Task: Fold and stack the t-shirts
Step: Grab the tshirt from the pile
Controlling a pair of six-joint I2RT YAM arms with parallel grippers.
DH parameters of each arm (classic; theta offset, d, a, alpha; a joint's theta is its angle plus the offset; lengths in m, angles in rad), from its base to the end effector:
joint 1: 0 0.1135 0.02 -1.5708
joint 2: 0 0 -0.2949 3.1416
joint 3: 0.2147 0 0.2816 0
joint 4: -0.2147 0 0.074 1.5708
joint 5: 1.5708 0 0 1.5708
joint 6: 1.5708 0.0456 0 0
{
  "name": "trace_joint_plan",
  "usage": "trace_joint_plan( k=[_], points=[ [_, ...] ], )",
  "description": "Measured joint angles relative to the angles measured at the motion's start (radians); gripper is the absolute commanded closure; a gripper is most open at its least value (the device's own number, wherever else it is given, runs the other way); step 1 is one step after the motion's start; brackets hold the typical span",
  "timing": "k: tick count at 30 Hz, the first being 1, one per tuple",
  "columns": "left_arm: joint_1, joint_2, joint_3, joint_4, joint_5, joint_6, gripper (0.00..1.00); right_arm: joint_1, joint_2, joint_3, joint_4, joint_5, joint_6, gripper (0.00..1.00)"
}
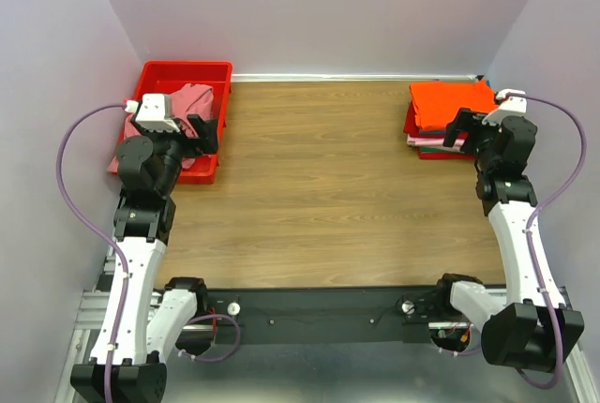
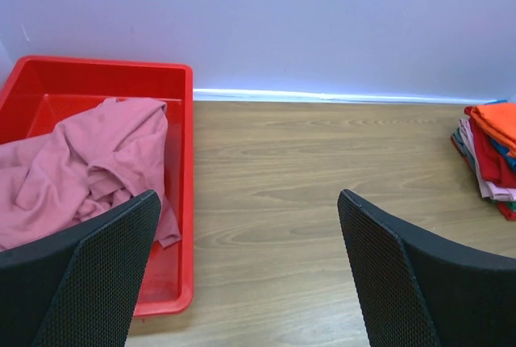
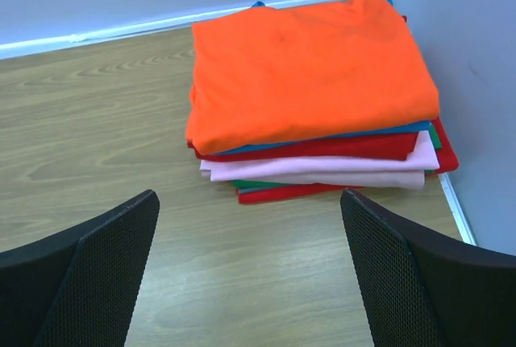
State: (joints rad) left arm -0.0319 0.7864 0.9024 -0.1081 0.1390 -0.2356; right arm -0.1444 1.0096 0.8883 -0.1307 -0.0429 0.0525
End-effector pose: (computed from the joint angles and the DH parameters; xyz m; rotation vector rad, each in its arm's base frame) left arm 0.1969 -0.0126 0.4146 -0.0500 1.5710 -0.3189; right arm 0.2568 -0.0354 0.3596 0.1490 1.8165 -0.0258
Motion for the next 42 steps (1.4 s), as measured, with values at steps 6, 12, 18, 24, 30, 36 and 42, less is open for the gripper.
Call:
trace_joint_plan(
  k=[6,12,18,24,30,36,42],
  points=[
    [0.007,0.029,0.018,-0.007,-0.027,-0.018,0.02,-0.001,0.006,-0.021,0.010,-0.143,-0.064,0.00],
    [0.089,0.145,0.039,0.017,-0.005,-0.080,0.02,0.001,0.042,-0.069,-0.008,-0.428,-0.201,0.00],
    [0.164,0.283,0.075,0.014,-0.039,-0.168,0.03,0.001,0.043,-0.094,-0.019,-0.493,-0.233,0.00],
    [0.216,0.497,0.198,-0.038,-0.122,-0.257,0.10,0.001,0.029,-0.121,-0.025,-0.523,-0.237,0.00],
    [0.226,0.725,0.326,-0.098,-0.154,-0.288,0.18,0.001,0.029,-0.121,-0.026,-0.525,-0.237,0.00],
    [0.226,0.911,0.440,-0.131,-0.166,-0.288,0.22,0.001,0.029,-0.121,-0.027,-0.525,-0.238,0.00],
    [0.227,1.077,0.552,-0.169,-0.183,-0.284,0.56,0.001,0.029,-0.121,-0.028,-0.525,-0.238,0.00]
  ],
)
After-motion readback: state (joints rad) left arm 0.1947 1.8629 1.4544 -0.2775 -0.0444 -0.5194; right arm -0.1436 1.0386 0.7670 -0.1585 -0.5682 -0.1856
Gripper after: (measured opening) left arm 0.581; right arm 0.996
